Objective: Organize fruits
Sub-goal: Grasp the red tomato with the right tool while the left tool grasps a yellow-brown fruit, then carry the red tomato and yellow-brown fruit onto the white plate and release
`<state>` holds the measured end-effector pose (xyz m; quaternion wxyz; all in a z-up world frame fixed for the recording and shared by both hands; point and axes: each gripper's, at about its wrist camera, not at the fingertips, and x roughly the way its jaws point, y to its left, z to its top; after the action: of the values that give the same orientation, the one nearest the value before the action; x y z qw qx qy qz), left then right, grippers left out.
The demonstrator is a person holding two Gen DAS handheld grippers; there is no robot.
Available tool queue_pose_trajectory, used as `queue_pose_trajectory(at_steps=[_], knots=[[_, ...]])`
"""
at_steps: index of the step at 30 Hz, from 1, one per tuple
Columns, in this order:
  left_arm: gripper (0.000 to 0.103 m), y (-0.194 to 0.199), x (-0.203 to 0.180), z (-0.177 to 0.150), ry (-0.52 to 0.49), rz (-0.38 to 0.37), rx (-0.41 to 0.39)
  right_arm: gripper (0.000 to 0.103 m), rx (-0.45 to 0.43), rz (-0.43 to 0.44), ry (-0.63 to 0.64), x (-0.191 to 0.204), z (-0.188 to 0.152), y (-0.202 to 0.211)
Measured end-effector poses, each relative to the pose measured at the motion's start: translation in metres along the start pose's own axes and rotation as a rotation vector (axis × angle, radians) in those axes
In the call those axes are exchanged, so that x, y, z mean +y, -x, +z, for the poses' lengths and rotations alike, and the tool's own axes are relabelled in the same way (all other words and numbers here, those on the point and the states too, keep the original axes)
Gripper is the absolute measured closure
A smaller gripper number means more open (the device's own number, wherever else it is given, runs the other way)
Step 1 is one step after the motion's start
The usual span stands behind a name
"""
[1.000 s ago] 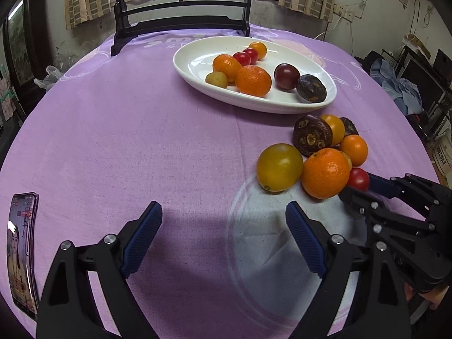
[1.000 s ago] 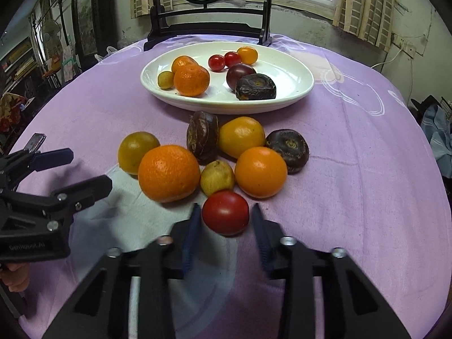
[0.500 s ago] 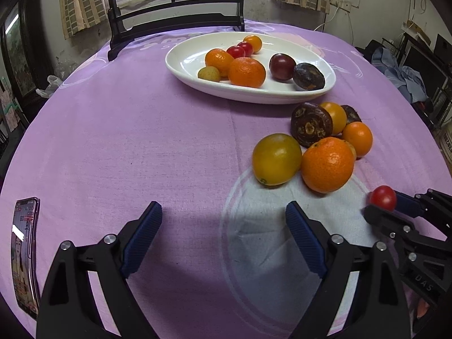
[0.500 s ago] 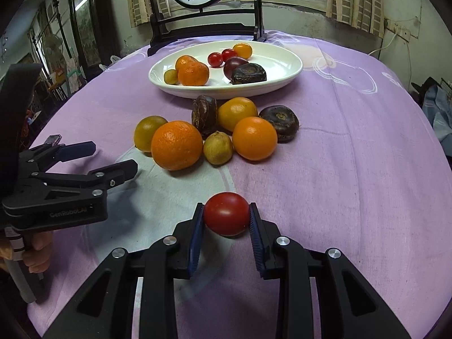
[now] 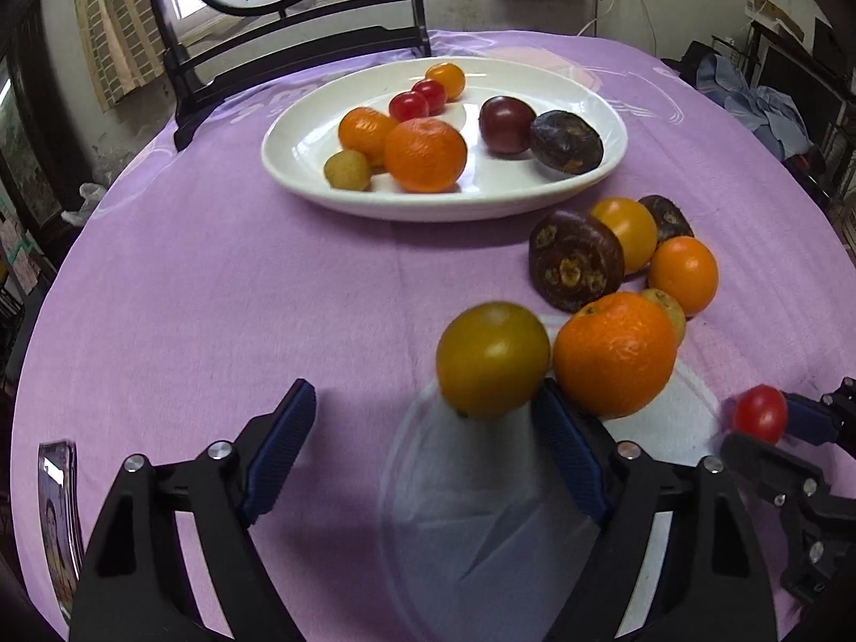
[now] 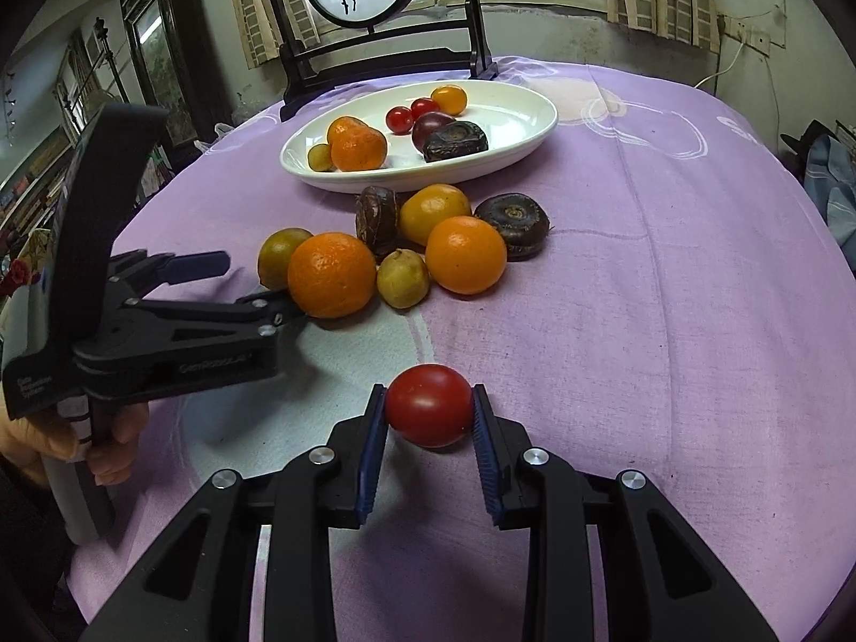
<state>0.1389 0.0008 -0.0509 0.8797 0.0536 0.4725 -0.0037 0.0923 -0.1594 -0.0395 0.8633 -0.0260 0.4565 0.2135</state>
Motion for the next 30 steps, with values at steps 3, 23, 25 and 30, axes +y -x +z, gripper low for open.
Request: queue_pose_trajectory(at_steps=[3,23,25,30], knots=[[0.056,-0.002,-0.001,0.006,0.006,-0.079,0.007,0.071,0.005,0.005,0.002,-0.001,0.000,-0.002],[0.068,0.055,0.020,-0.018,0.006,-0.122,-0.052,0.072,-0.063,0.022,0.006,0.002,0.005,0.017],[0.068,0.063,0.021,-0.011,-0.002,-0.110,-0.075,0.072,-0.080,0.040,0.003,0.002,0.012,0.025],[0.068,0.072,0.026,0.016,-0.004,-0.105,-0.109,0.072,-0.117,-0.001,0.040,0.002,0.039,0.037]])
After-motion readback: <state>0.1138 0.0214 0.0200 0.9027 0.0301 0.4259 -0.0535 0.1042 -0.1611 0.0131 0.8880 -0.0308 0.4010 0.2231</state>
